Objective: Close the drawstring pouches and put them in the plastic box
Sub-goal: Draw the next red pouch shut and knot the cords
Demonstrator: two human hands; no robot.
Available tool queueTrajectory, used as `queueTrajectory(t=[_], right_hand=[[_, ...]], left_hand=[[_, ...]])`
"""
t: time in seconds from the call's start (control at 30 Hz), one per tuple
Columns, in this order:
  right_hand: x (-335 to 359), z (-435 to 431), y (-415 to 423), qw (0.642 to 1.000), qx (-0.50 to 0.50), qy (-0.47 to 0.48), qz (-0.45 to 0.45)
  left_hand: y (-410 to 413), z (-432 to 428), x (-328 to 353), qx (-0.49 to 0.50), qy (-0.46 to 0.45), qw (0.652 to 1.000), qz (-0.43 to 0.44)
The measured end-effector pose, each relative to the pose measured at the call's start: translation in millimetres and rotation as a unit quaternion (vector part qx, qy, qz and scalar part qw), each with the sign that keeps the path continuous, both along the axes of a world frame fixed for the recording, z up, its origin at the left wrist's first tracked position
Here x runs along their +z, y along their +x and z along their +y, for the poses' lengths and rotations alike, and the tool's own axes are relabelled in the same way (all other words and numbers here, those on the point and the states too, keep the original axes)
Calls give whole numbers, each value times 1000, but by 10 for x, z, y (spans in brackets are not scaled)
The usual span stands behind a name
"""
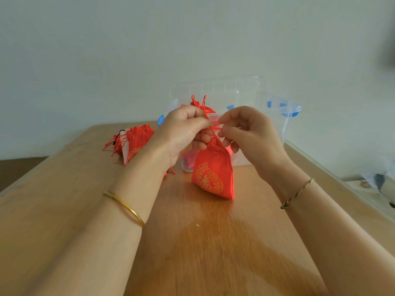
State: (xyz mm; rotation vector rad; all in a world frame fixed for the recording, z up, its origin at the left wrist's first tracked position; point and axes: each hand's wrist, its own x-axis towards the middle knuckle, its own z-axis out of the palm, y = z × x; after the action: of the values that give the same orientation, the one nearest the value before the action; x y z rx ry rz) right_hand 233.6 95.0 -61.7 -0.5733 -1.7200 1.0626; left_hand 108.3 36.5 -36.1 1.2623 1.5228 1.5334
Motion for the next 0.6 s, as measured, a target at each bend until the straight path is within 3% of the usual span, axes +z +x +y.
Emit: queueTrajectory(t=[0.23, 0.43, 0.5, 0.6], right_hand=[[-63, -13, -51, 980, -92, 165, -65], [-97, -35, -62, 922, -165, 320, -146], [-96, -47, -69, 920, -168, 312, -169], [-61, -35, -82, 962, -124, 196, -144]], left_hand=[[12, -17, 5, 16, 9, 1000, 13], [36, -29, 16, 34, 9, 999, 11], [38, -33, 31, 48, 18, 998, 25], [41, -35, 74, 80, 38, 993, 78]])
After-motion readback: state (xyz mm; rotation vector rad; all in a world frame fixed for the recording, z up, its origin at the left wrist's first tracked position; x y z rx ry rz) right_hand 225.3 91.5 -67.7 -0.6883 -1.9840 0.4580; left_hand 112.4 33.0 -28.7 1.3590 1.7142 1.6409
